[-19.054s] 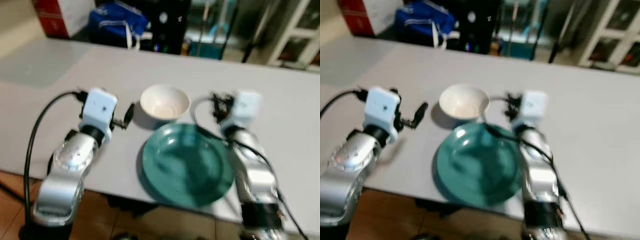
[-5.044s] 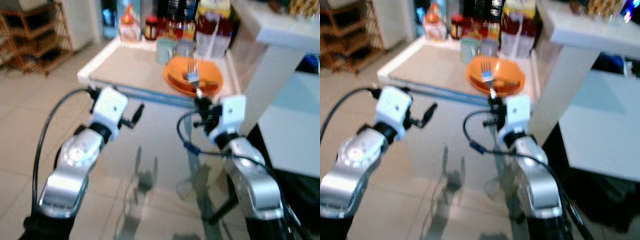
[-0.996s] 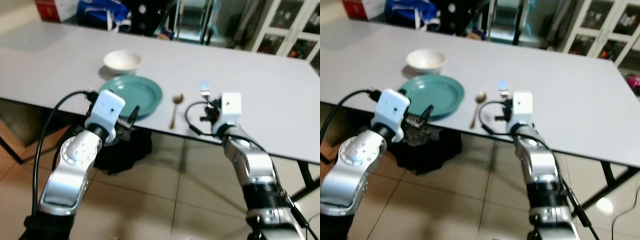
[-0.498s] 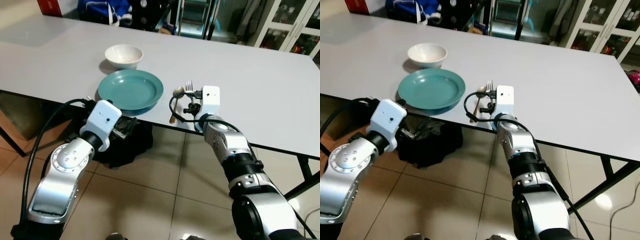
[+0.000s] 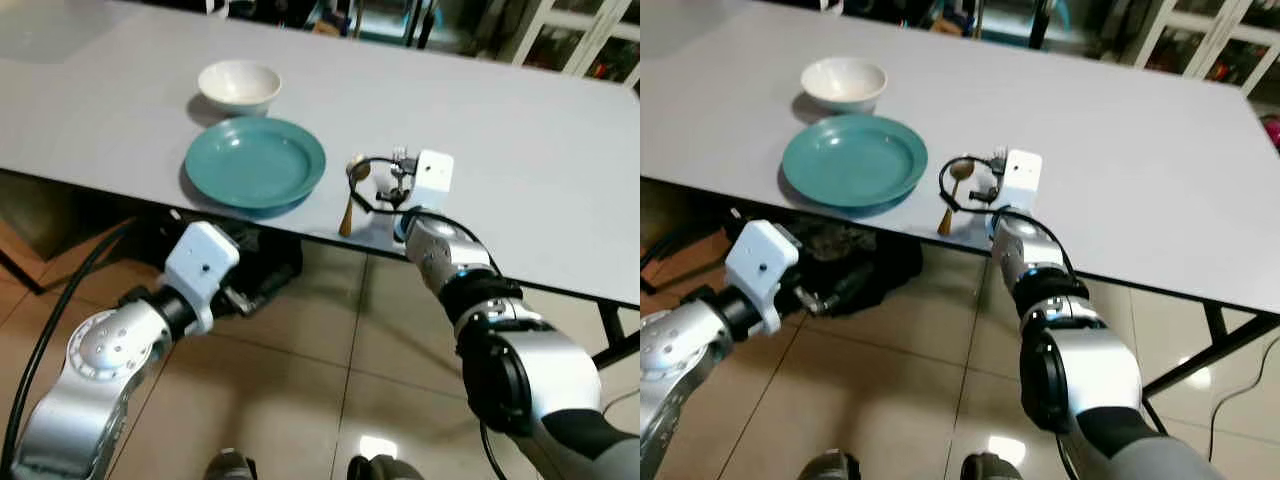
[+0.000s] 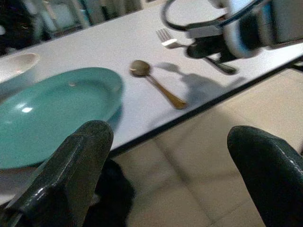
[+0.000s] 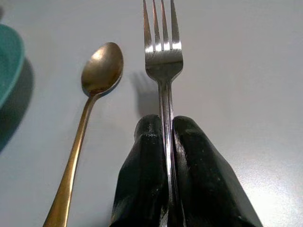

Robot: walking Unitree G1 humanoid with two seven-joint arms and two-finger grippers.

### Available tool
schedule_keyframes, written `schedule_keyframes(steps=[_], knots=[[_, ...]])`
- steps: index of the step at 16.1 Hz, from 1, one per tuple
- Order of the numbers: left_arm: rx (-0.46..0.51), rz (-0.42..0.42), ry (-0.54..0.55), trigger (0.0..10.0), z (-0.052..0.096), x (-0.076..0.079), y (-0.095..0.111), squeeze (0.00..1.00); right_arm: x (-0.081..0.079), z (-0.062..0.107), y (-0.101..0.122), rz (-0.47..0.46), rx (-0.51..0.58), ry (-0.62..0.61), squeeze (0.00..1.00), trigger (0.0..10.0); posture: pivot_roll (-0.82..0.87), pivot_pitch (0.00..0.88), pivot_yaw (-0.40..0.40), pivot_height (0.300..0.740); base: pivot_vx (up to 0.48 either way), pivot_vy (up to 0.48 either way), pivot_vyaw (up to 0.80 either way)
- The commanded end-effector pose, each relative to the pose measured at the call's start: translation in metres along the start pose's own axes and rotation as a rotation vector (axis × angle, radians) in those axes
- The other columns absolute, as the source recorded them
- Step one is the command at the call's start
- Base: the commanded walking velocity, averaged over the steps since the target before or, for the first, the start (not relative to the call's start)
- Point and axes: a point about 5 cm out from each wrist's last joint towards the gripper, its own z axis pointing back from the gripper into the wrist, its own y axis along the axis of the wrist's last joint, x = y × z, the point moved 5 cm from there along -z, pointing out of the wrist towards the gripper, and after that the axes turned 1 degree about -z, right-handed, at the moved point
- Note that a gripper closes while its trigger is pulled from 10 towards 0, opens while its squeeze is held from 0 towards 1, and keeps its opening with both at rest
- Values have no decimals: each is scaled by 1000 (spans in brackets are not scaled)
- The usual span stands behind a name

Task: Setting the table

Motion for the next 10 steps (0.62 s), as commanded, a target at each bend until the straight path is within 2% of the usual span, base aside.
schedule_keyframes(steps=[1,5,7,10], knots=[[-3,7,-67,10000,5,9,2,0,0,-1,10,-46,23,-16,0,10000,104,180,-58,740,0,0,0],[-22,9,-88,10000,10,10,2,0,-10,-1,19,-66,36,-23,0,10000,118,205,-65,740,0,0,0],[-32,8,-60,10000,15,4,3,0,-17,-1,18,-113,25,-7,0,10000,130,224,-71,740,0,0,0],[-50,0,-38,10000,20,-1,1,0,-24,0,14,-102,13,6,0,10000,142,241,-86,740,0,0,0]])
